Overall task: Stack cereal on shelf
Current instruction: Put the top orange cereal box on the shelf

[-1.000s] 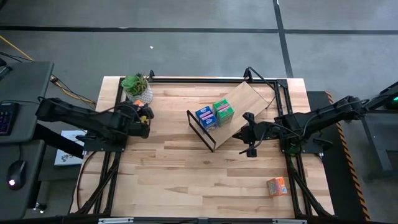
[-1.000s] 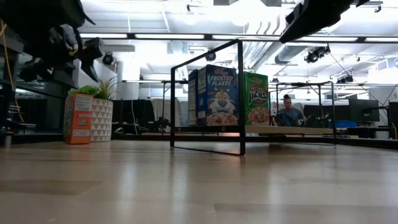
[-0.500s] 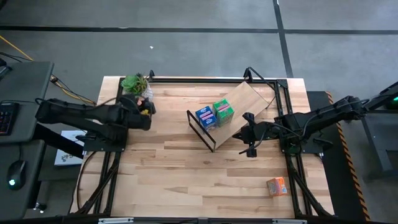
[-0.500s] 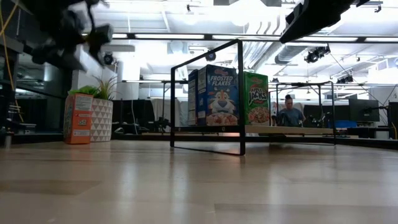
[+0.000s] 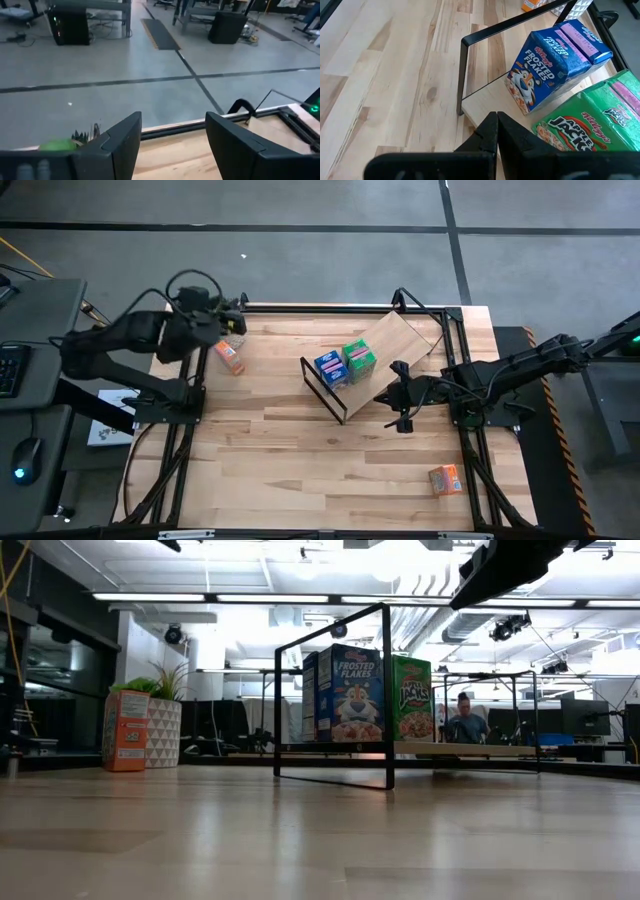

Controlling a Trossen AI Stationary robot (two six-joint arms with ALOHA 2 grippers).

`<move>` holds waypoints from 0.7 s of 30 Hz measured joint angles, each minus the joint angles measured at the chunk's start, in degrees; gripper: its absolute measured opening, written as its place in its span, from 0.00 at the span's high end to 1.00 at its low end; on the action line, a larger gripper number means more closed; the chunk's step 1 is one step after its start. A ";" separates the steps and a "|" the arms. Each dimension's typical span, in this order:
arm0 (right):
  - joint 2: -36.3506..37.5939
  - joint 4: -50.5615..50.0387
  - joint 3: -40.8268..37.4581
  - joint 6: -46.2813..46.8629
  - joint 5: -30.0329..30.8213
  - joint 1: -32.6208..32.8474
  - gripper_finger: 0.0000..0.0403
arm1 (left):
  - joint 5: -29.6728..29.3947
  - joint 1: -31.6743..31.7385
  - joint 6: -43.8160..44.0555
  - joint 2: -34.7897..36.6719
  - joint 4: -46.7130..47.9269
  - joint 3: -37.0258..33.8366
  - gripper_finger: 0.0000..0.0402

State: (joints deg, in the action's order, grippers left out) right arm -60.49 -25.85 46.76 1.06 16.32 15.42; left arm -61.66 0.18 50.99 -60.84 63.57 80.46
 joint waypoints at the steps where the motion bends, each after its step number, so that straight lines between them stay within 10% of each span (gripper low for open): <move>1: 0.00 0.00 0.00 0.00 0.01 -0.02 1.00 | 0.80 0.53 -0.07 0.25 0.02 0.55 0.48; 21: 0.00 0.01 0.00 0.42 0.00 0.00 1.00 | 0.16 7.16 -10.10 2.21 -0.72 0.64 0.45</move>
State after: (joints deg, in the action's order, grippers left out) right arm -60.49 -25.83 46.76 1.48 16.32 15.42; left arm -61.50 7.34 40.89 -58.63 62.85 81.10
